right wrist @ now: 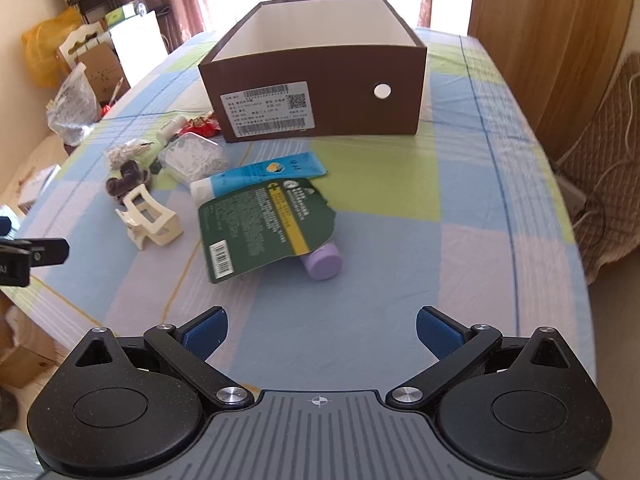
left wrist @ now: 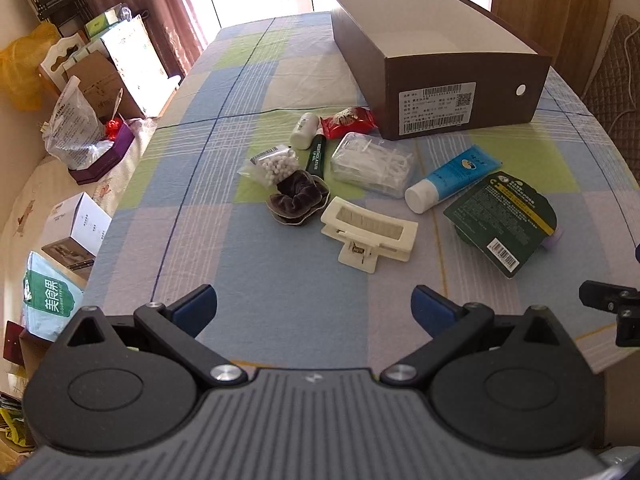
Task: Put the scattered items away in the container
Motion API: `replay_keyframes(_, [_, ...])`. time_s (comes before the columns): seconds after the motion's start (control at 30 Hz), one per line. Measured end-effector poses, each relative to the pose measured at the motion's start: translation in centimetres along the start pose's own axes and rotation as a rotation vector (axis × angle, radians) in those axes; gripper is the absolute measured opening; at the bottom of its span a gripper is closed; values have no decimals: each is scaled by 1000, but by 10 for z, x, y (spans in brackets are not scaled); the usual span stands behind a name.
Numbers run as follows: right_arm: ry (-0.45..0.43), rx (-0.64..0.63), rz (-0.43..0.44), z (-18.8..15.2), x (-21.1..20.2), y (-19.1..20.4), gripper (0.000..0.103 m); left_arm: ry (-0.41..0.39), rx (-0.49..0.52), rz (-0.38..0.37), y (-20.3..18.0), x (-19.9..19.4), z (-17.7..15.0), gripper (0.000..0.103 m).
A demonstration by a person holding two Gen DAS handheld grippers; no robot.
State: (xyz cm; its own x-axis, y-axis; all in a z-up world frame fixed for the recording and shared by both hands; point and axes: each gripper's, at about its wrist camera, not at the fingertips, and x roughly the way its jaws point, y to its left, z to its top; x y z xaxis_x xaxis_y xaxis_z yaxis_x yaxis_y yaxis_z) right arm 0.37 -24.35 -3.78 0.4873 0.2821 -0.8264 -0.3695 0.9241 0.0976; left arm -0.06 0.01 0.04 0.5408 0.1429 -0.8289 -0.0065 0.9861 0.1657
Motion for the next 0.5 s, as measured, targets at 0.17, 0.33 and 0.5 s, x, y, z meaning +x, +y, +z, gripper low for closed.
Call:
replay_keyframes(0.17, [-66, -119, -95, -1, -10, 19, 103, -21, -15, -15, 2, -8, -3, 102])
replay_keyframes(0.33, [-30, -36, -15, 3, -10, 10, 103, -32, -20, -17, 4, -12, -6, 102])
replay_keyframes(0.5, [-20, -35, 3, 4, -12, 12, 103, -25, -18, -14, 1, -16, -5, 102])
